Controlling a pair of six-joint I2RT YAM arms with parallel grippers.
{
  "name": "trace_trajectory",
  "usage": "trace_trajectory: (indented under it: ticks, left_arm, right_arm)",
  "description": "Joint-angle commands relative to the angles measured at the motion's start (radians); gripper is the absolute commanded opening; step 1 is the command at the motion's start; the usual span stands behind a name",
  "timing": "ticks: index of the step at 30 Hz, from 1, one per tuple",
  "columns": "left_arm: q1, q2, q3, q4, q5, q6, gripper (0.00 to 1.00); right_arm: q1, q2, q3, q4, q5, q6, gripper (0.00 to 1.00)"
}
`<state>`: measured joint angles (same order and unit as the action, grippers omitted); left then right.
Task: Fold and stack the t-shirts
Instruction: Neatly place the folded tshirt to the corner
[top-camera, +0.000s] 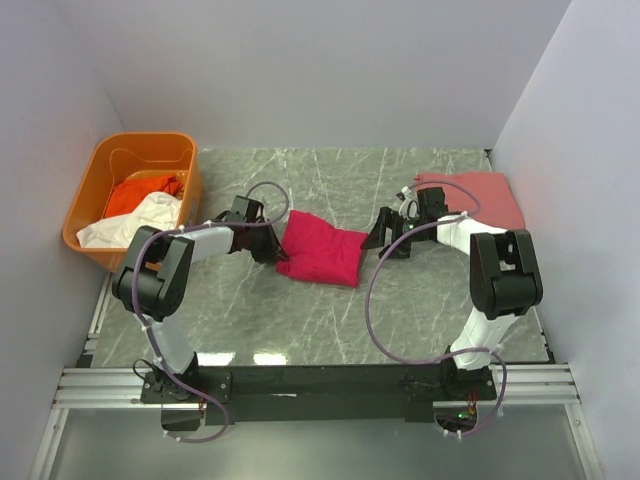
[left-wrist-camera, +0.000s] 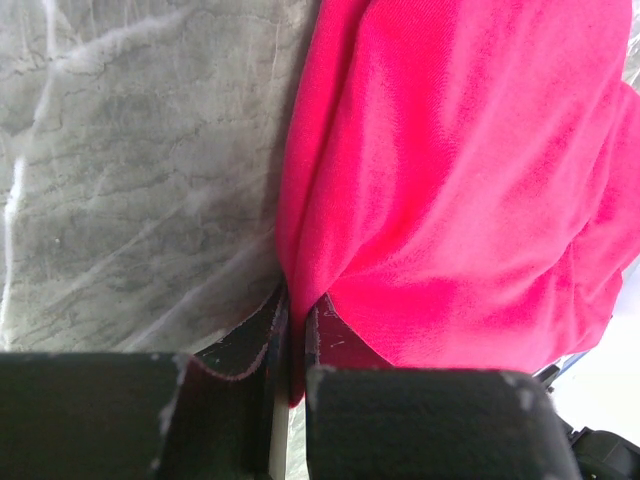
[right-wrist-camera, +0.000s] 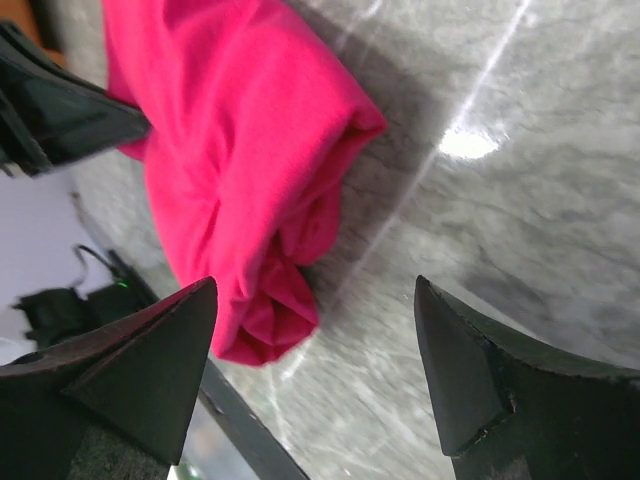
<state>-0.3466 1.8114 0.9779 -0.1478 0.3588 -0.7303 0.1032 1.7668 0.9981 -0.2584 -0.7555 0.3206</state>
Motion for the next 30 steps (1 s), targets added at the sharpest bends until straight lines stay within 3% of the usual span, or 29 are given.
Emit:
trace_trajectory:
  ticks: [1,14,20,23,26,29,30]
  left_arm:
    - [0.001,0.057,-0.008,-0.070,-0.081,0.052,0.01]
    - [0.000,0.046,-0.004,-0.078,-0.070,0.055,0.01]
    - [0.000,0.037,-0.011,-0.076,-0.064,0.060,0.01]
    - [0.000,0.031,-0.021,-0.065,-0.061,0.058,0.01]
    - [0.000,0.025,-0.033,-0.055,-0.055,0.057,0.01]
    - [0.000,0.011,-0.044,-0.053,-0.054,0.061,0.01]
    - [0.000,0.002,-0.044,-0.055,-0.055,0.060,0.01]
  right_arm:
    - [0.021,0.029,-0.003,0.177,-0.061,0.139,0.86]
    - [0.102,0.213,0.080,0.197,-0.022,0.310,0.83]
    - [0.125,0.263,0.114,0.209,-0.022,0.354,0.74]
    - [0.141,0.279,0.126,0.220,-0.019,0.365,0.65]
    - [0.141,0.298,0.149,0.219,-0.036,0.365,0.50]
    - [0.132,0.292,0.168,0.212,-0.045,0.339,0.30]
    - [0.128,0.287,0.175,0.208,-0.047,0.325,0.18]
